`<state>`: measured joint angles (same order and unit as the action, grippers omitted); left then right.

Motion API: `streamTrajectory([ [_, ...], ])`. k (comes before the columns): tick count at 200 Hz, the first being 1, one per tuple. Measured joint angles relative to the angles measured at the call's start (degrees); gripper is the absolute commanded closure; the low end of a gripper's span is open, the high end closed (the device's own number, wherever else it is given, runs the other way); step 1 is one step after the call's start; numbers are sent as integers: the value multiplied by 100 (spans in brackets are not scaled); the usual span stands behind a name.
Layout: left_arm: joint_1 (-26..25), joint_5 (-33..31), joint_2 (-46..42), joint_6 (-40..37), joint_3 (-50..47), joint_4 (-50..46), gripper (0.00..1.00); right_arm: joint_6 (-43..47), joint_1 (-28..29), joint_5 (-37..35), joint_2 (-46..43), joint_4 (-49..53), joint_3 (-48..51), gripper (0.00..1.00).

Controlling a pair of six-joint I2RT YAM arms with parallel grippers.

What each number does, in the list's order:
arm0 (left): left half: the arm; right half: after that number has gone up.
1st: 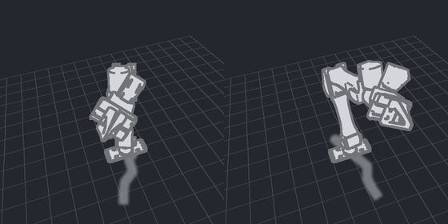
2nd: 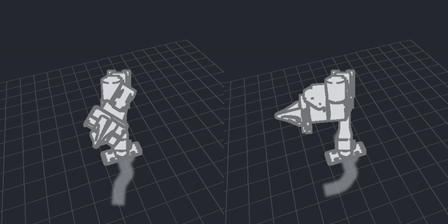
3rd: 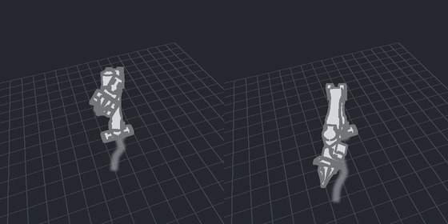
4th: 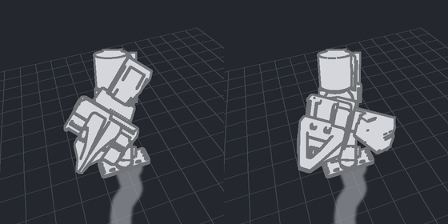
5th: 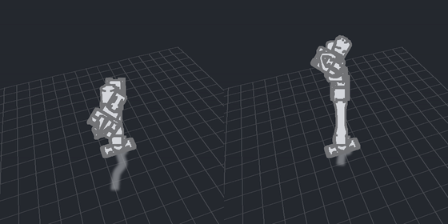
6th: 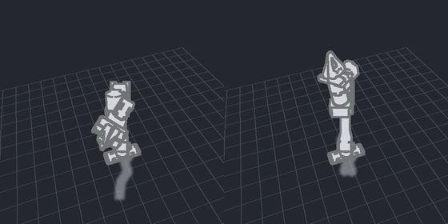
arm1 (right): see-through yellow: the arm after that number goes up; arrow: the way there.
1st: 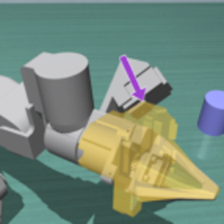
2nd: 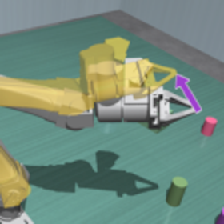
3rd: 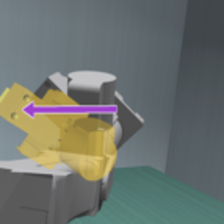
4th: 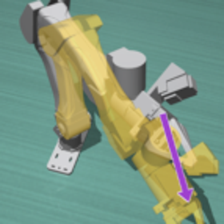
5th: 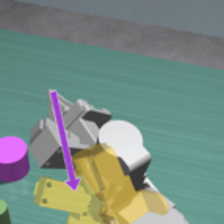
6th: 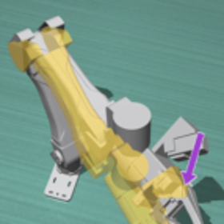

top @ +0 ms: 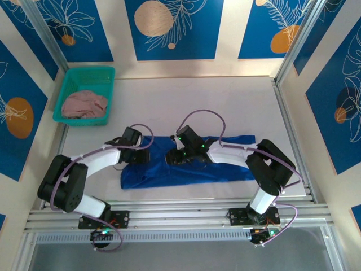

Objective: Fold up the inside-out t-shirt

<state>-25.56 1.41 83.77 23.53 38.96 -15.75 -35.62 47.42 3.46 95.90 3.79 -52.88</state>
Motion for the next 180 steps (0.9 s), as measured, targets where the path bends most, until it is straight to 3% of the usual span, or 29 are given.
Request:
streamTrajectory([
  [27, -166, 236, 87, 35, -31, 280, 69, -11, -9, 0, 0, 0, 0, 67],
  [74, -146, 90, 168, 107, -31, 334, 100, -42, -9, -2, 0, 9, 0, 67],
  [114, -101, 107, 13, 188, -177, 522, 100, -31, -72, -46, -103, 170, 0, 64],
  [140, 227, 304, -214, 201, -271, 396, 100, 103, -269, -136, -479, 356, 22, 53],
  [180, 1123, 254, -483, 175, 94, -396, 100, 385, -872, -201, -1261, 533, 162, 31],
])
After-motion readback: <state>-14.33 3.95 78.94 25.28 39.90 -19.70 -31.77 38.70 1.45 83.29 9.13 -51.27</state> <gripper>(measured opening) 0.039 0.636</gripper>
